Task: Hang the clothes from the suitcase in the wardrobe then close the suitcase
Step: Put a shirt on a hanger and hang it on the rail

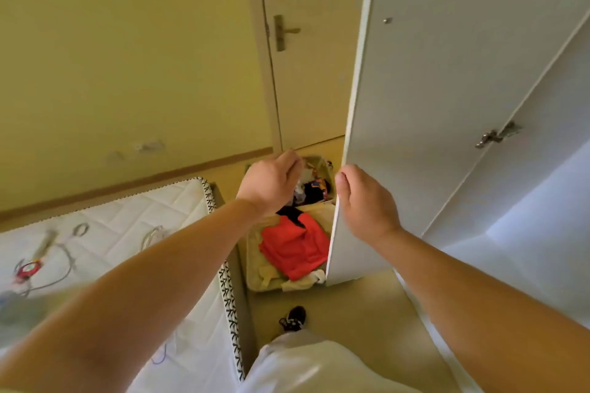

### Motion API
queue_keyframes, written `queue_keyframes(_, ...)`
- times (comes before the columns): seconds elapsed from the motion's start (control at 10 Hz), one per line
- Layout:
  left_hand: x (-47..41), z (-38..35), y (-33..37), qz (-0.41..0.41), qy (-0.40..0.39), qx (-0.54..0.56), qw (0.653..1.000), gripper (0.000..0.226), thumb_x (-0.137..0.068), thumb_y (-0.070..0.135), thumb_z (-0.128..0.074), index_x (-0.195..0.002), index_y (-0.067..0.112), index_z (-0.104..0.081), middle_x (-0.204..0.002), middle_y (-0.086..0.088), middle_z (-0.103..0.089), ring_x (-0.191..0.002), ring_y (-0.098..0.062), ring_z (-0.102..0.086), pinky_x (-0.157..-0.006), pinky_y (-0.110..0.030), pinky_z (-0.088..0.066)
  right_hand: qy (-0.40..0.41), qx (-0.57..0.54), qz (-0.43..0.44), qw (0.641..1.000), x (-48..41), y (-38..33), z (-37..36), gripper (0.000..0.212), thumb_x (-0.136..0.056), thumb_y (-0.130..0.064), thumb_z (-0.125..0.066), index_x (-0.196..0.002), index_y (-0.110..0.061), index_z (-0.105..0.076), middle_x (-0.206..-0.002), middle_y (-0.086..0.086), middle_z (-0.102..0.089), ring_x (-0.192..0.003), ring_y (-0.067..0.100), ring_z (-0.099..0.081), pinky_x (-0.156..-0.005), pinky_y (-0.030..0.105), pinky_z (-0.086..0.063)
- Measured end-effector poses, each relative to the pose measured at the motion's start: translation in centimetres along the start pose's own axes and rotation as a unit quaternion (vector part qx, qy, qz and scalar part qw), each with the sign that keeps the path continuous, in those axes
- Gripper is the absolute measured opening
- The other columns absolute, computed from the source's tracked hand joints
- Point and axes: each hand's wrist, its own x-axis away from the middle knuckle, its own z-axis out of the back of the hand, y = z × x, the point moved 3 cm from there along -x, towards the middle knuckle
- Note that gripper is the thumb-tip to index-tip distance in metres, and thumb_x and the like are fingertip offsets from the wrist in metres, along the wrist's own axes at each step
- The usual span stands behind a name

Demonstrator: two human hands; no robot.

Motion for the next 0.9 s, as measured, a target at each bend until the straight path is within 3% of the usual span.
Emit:
queue_keyframes(0.1,1.9,0.6,-5.3,0.104,-0.028,-0.009,0.994,0.018,-0.103,0.026,-0.05,-0.095,0.014,-0.061,-0.078,-0.001,-0.064,-0.066,-0.031,-0.059,-0.055,-0.04,-0.049,-0.054,0.0,0.046,0.997,-1.5,-2.6,-4.2,0.032,-0.107,-0.038,-0.028,-0.1,-0.02,-0.053,-0.08,-0.006,-0.058,-0.063,0.019,-0.049,-0.052,0.031,-0.03)
queue_keyframes(0.2,3.4,0.1,-11.0,0.185,-0.059,-0.008,0.981,0.025,-0.104,0.031,-0.045,-0.09,0.016,-0.059,-0.075,0.001,-0.061,-0.065,-0.025,-0.058,-0.056,-0.04,-0.05,-0.099,0.004,0.045,0.994,-3.8,-3.9,-9.0,0.032,-0.107,-0.038,-0.027,-0.099,-0.019,-0.052,-0.077,-0.004,-0.058,-0.061,0.021,-0.051,-0.05,0.034,-0.042)
queue_keyframes(0.4,4.0,-5.2,-22.3,0.274,-0.175,0.006,0.946,0.028,-0.105,0.036,-0.039,-0.081,0.027,-0.049,-0.07,0.007,-0.054,-0.065,-0.021,-0.056,-0.052,-0.03,-0.037,-0.158,0.032,0.019,0.987,-9.4,-2.6,-18.5,0.03,-0.107,-0.037,-0.03,-0.099,-0.02,-0.053,-0.075,-0.004,-0.059,-0.059,0.021,-0.053,-0.049,0.033,-0.041)
queue_keyframes(0.5,3.3,-9.4,-27.3,0.316,-0.245,0.023,0.916,0.032,-0.106,0.035,-0.038,-0.086,0.019,-0.057,-0.073,0.003,-0.056,-0.066,-0.021,-0.057,-0.051,-0.029,-0.033,-0.209,0.097,0.009,0.973,-12.1,-0.4,-23.7,0.035,-0.104,-0.041,-0.025,-0.091,-0.023,-0.052,-0.072,-0.005,-0.056,-0.059,0.018,-0.054,-0.052,0.034,-0.047)
queue_keyframes(0.6,3.1,-14.0,-30.7,0.344,-0.299,0.041,0.889,0.027,-0.104,0.035,-0.041,-0.091,0.022,-0.061,-0.077,0.005,-0.06,-0.07,-0.019,-0.059,-0.054,-0.028,-0.039,-0.295,0.095,-0.037,0.95,-13.5,1.8,-28.7,0.026,-0.104,-0.028,-0.038,-0.088,-0.017,-0.055,-0.078,-0.003,-0.053,-0.065,0.019,-0.048,-0.061,0.033,-0.038)
queue_keyframes(0.7,3.1,-19.9,-33.9,0.356,-0.359,0.056,0.861,0.024,-0.104,0.032,-0.043,-0.105,0.021,-0.064,-0.093,0.0,-0.067,-0.081,-0.02,-0.063,-0.068,-0.033,-0.052,-0.363,0.124,-0.099,0.918,-14.4,4.3,-33.8,0.02,-0.098,-0.01,-0.042,-0.082,-0.018,-0.051,-0.081,-0.003,-0.048,-0.072,0.023,-0.044,-0.061,0.034,-0.035)
queue_keyframes(0.8,4.0,-26.7,-36.6,0.332,-0.434,0.04,0.836,0.026,-0.104,0.028,-0.043,-0.113,0.016,-0.065,-0.109,-0.007,-0.067,-0.098,-0.028,-0.065,-0.083,-0.04,-0.055,-0.473,0.155,-0.148,0.855,-13.3,7.0,-39.9,0.02,-0.089,0.002,-0.049,-0.083,-0.016,-0.056,-0.093,0.002,-0.052,-0.086,0.03,-0.059,-0.064,0.036,-0.042)
queue_keyframes(0.9,6.4,-33.6,-39.4,0.318,-0.491,0.022,0.811,0.027,-0.103,0.025,-0.045,-0.116,0.012,-0.066,-0.116,-0.012,-0.067,-0.105,-0.033,-0.064,-0.089,-0.043,-0.054,-0.583,0.201,-0.147,0.773,-10.9,10.2,-46.9,0.024,-0.087,0.005,-0.053,-0.104,-0.003,-0.066,-0.107,0.011,-0.058,-0.1,0.034,-0.061,-0.071,0.039,-0.047)
